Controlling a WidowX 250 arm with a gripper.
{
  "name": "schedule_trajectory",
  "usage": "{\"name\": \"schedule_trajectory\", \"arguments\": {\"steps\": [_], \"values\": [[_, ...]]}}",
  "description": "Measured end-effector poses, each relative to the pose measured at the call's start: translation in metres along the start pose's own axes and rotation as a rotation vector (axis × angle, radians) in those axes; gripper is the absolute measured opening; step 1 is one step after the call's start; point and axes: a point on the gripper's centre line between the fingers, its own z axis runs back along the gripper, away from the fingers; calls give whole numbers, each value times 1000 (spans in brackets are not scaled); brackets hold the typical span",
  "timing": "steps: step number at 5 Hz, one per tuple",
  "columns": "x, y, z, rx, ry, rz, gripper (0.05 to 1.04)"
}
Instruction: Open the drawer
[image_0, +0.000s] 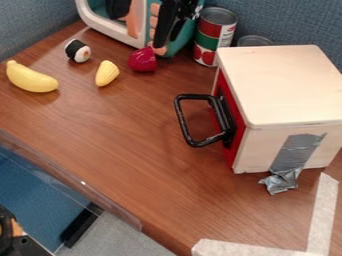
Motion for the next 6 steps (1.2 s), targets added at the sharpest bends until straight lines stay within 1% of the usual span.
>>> {"name": "schedule_trajectory", "arguments": {"steps": [1, 2, 3, 4, 5, 6], "values": [[1, -1, -6, 0, 17, 4, 1000], [14, -7, -32, 4, 24, 139, 1000], [22, -20, -53, -55, 41, 240, 1000], [29, -31, -82, -86, 76, 397, 1000], [38, -40, -111, -151, 94, 555, 1000], [47, -49, -129, -202, 65, 648, 1000]]}}
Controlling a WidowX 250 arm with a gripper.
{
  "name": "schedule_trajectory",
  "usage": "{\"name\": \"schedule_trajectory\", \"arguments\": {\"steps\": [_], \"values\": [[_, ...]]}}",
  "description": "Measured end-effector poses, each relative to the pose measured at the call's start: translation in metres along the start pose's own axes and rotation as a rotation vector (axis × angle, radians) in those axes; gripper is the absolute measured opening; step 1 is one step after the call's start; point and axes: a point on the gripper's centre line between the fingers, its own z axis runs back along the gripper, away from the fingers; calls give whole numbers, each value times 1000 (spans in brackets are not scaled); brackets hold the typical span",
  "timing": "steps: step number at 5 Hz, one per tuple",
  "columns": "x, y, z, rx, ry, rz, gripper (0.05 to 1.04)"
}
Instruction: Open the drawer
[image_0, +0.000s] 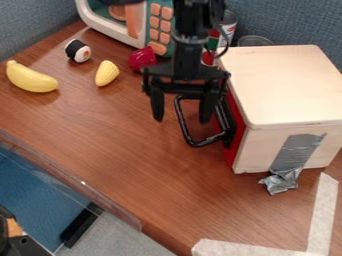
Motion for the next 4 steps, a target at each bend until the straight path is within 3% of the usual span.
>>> {"name": "schedule_trajectory", "arguments": {"steps": [1, 3, 4], "values": [[6, -3, -18, -35, -54, 69, 1000], [10, -5, -31, -49, -72, 115, 947], [11, -4, -39, -21, -50, 129, 660]]}}
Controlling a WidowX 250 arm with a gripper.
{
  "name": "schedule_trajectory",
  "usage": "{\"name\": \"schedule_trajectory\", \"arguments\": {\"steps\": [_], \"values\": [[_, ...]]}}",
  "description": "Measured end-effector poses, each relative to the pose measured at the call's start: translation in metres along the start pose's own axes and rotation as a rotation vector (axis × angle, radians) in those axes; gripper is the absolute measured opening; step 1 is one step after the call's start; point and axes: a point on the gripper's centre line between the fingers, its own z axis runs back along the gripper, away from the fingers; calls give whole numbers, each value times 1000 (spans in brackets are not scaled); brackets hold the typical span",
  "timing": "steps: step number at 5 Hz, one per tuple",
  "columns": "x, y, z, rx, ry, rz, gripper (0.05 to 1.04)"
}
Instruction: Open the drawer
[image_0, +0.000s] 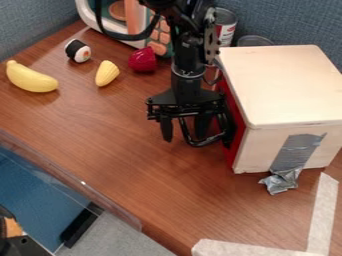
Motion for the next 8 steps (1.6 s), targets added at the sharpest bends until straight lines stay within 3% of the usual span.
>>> {"name": "schedule_trajectory", "arguments": {"steps": [1, 2, 3, 5, 8], "values": [[2, 1, 4, 1, 11, -4, 356], [2, 4, 3, 5, 25, 1, 170], [4, 10, 3, 24, 26, 4, 138], [9, 25, -4, 52, -18, 38, 135], [8, 64, 1, 89, 9, 131, 135]]}}
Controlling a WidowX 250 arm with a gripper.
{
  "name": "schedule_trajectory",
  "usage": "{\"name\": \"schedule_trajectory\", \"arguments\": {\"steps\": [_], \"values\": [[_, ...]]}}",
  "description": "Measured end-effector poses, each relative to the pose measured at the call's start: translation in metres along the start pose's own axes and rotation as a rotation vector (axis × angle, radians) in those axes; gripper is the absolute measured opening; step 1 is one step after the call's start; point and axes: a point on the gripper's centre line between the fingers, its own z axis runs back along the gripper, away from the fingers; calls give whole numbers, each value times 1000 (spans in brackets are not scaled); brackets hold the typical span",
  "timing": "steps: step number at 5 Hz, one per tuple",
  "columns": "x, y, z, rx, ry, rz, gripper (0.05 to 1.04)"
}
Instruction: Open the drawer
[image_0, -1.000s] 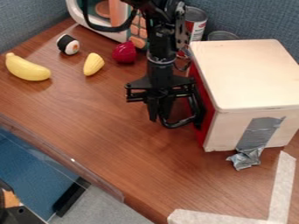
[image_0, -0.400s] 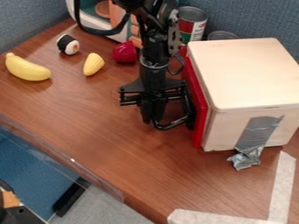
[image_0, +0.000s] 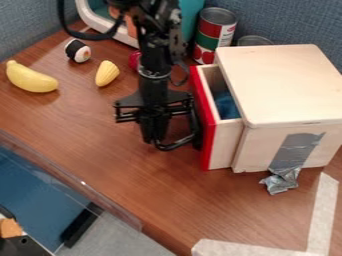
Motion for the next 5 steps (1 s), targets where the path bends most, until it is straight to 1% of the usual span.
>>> {"name": "schedule_trajectory", "arguments": {"steps": [1, 3, 5], "values": [[8, 19, 3, 9, 4, 0, 135], [14, 35, 4, 10, 48, 12, 135], [16, 41, 4, 13, 63, 16, 135]]}}
